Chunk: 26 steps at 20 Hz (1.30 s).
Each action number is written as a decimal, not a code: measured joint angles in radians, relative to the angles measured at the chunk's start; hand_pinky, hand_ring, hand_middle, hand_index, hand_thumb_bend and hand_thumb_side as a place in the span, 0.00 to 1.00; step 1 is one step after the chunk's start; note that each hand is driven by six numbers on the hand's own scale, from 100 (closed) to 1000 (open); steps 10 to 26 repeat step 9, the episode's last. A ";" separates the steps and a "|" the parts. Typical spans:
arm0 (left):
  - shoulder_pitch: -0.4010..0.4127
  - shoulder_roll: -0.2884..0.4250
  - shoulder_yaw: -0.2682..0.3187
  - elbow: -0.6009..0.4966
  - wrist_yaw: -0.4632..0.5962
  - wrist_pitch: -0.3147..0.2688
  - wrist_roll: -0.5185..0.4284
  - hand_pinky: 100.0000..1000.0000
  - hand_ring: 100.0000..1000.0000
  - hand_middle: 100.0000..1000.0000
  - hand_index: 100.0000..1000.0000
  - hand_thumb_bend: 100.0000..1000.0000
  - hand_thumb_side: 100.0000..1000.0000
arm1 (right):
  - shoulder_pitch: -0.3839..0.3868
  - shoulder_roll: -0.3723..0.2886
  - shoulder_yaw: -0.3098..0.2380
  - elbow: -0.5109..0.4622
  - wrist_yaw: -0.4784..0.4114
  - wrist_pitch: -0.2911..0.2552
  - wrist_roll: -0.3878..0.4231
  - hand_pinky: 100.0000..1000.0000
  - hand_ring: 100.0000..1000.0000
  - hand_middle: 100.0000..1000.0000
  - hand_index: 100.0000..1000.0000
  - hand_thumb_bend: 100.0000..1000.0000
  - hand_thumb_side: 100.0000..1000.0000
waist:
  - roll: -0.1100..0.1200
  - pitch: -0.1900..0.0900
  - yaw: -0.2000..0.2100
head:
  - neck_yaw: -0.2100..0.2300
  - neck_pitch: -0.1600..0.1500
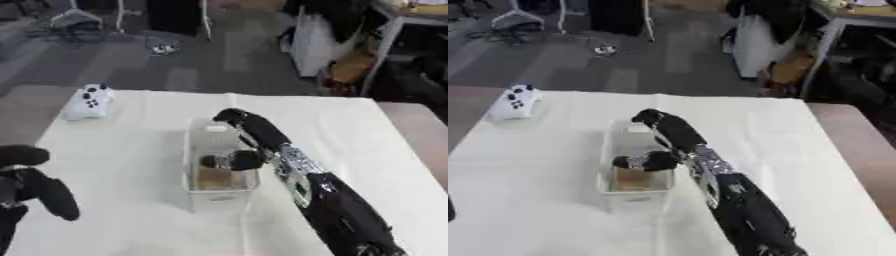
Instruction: Pick up objects on the table and place them in the box.
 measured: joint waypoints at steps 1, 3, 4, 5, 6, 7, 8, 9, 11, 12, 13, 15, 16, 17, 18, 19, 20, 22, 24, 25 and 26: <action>0.007 0.001 0.000 0.000 -0.004 0.000 0.000 0.44 0.57 0.81 0.78 0.33 0.77 | 0.035 -0.021 0.014 -0.055 -0.086 -0.002 0.013 0.00 0.35 0.48 0.66 0.53 1.00 | -0.001 0.000 -0.006 | 0.012 -0.026; 0.016 0.002 0.000 0.000 -0.014 -0.001 0.001 0.44 0.57 0.81 0.78 0.33 0.77 | 0.130 -0.074 0.035 -0.214 -0.309 0.006 0.030 0.00 0.25 0.38 0.58 0.45 1.00 | -0.002 0.000 -0.017 | 0.033 -0.083; 0.022 0.004 0.001 0.000 -0.019 -0.003 0.003 0.44 0.57 0.81 0.78 0.33 0.77 | 0.181 -0.101 0.036 -0.313 -0.431 0.013 0.028 0.00 0.22 0.35 0.55 0.41 1.00 | -0.002 0.000 -0.022 | 0.039 -0.110; 0.027 0.008 0.002 0.000 -0.026 -0.006 0.005 0.44 0.57 0.82 0.78 0.32 0.78 | 0.236 -0.125 0.032 -0.428 -0.554 0.020 0.019 0.00 0.19 0.31 0.51 0.34 1.00 | -0.002 0.000 -0.028 | 0.044 -0.135; 0.033 0.011 0.004 0.000 -0.033 -0.009 0.009 0.44 0.57 0.82 0.78 0.32 0.78 | 0.286 -0.140 0.018 -0.541 -0.657 0.026 0.002 0.00 0.18 0.30 0.50 0.30 1.00 | -0.002 0.001 -0.034 | 0.049 -0.156; 0.040 0.013 0.007 0.000 -0.039 -0.012 0.012 0.44 0.57 0.82 0.78 0.32 0.78 | 0.331 -0.146 -0.004 -0.654 -0.743 0.029 -0.023 0.00 0.11 0.25 0.45 0.21 1.00 | 0.000 0.001 -0.042 | 0.056 -0.174; 0.048 0.017 0.010 0.000 -0.046 -0.016 0.016 0.44 0.57 0.82 0.78 0.32 0.78 | 0.368 -0.145 -0.034 -0.755 -0.812 0.028 -0.061 0.00 0.00 0.16 0.41 0.07 1.00 | 0.002 0.001 -0.051 | 0.061 -0.189; 0.057 0.019 0.014 0.000 -0.053 -0.020 0.020 0.43 0.57 0.82 0.78 0.32 0.79 | 0.386 -0.138 -0.066 -0.837 -0.869 0.009 -0.115 0.00 0.00 0.11 0.37 0.00 1.00 | 0.005 0.001 -0.061 | 0.068 -0.199; 0.057 0.019 0.014 0.000 -0.053 -0.020 0.020 0.43 0.57 0.82 0.78 0.32 0.79 | 0.386 -0.138 -0.066 -0.837 -0.869 0.009 -0.115 0.00 0.00 0.11 0.37 0.00 1.00 | 0.005 0.001 -0.061 | 0.068 -0.199; 0.057 0.019 0.014 0.000 -0.053 -0.020 0.020 0.43 0.57 0.82 0.78 0.32 0.79 | 0.386 -0.138 -0.066 -0.837 -0.869 0.009 -0.115 0.00 0.00 0.11 0.37 0.00 1.00 | 0.005 0.001 -0.061 | 0.068 -0.199; 0.057 0.019 0.014 0.000 -0.053 -0.020 0.020 0.43 0.57 0.82 0.78 0.32 0.79 | 0.386 -0.138 -0.066 -0.837 -0.869 0.009 -0.115 0.00 0.00 0.11 0.37 0.00 1.00 | 0.005 0.001 -0.061 | 0.068 -0.199; 0.057 0.019 0.014 0.000 -0.053 -0.020 0.020 0.43 0.57 0.82 0.78 0.32 0.79 | 0.386 -0.138 -0.066 -0.837 -0.869 0.009 -0.115 0.00 0.00 0.11 0.37 0.00 1.00 | 0.005 0.001 -0.061 | 0.068 -0.199; 0.057 0.019 0.014 0.000 -0.053 -0.020 0.020 0.43 0.57 0.82 0.78 0.32 0.79 | 0.386 -0.138 -0.066 -0.837 -0.869 0.009 -0.115 0.00 0.00 0.11 0.37 0.00 1.00 | 0.005 0.001 -0.061 | 0.068 -0.199; 0.057 0.019 0.014 0.000 -0.053 -0.020 0.020 0.43 0.57 0.82 0.78 0.32 0.79 | 0.386 -0.138 -0.066 -0.837 -0.869 0.009 -0.115 0.00 0.00 0.11 0.37 0.00 1.00 | 0.005 0.001 -0.061 | 0.068 -0.199; 0.057 0.019 0.014 0.000 -0.053 -0.020 0.020 0.43 0.57 0.82 0.78 0.32 0.79 | 0.386 -0.138 -0.066 -0.837 -0.869 0.009 -0.115 0.00 0.00 0.11 0.37 0.00 1.00 | 0.005 0.001 -0.061 | 0.068 -0.199; 0.057 0.019 0.014 0.000 -0.053 -0.020 0.020 0.43 0.57 0.82 0.78 0.32 0.79 | 0.386 -0.138 -0.066 -0.837 -0.869 0.009 -0.115 0.00 0.00 0.11 0.37 0.00 1.00 | 0.005 0.001 -0.061 | 0.068 -0.199; 0.057 0.019 0.014 0.000 -0.053 -0.020 0.020 0.43 0.57 0.82 0.78 0.32 0.79 | 0.386 -0.138 -0.066 -0.837 -0.869 0.009 -0.115 0.00 0.00 0.11 0.37 0.00 1.00 | 0.005 0.001 -0.061 | 0.068 -0.199; 0.057 0.019 0.014 0.000 -0.053 -0.020 0.020 0.43 0.57 0.82 0.78 0.32 0.79 | 0.386 -0.138 -0.066 -0.837 -0.869 0.009 -0.115 0.00 0.00 0.11 0.37 0.00 1.00 | 0.005 0.001 -0.061 | 0.068 -0.199; 0.057 0.019 0.014 0.000 -0.053 -0.020 0.020 0.43 0.57 0.82 0.78 0.32 0.79 | 0.386 -0.138 -0.066 -0.837 -0.869 0.009 -0.115 0.00 0.00 0.11 0.37 0.00 1.00 | 0.005 0.001 -0.061 | 0.068 -0.199; 0.057 0.019 0.014 0.000 -0.053 -0.020 0.020 0.43 0.57 0.82 0.78 0.32 0.79 | 0.386 -0.138 -0.066 -0.837 -0.869 0.009 -0.115 0.00 0.00 0.11 0.37 0.00 1.00 | 0.005 0.001 -0.061 | 0.068 -0.199; 0.057 0.019 0.014 0.000 -0.053 -0.020 0.020 0.43 0.57 0.82 0.78 0.32 0.79 | 0.386 -0.138 -0.066 -0.837 -0.869 0.009 -0.115 0.00 0.00 0.11 0.37 0.00 1.00 | 0.005 0.001 -0.061 | 0.068 -0.199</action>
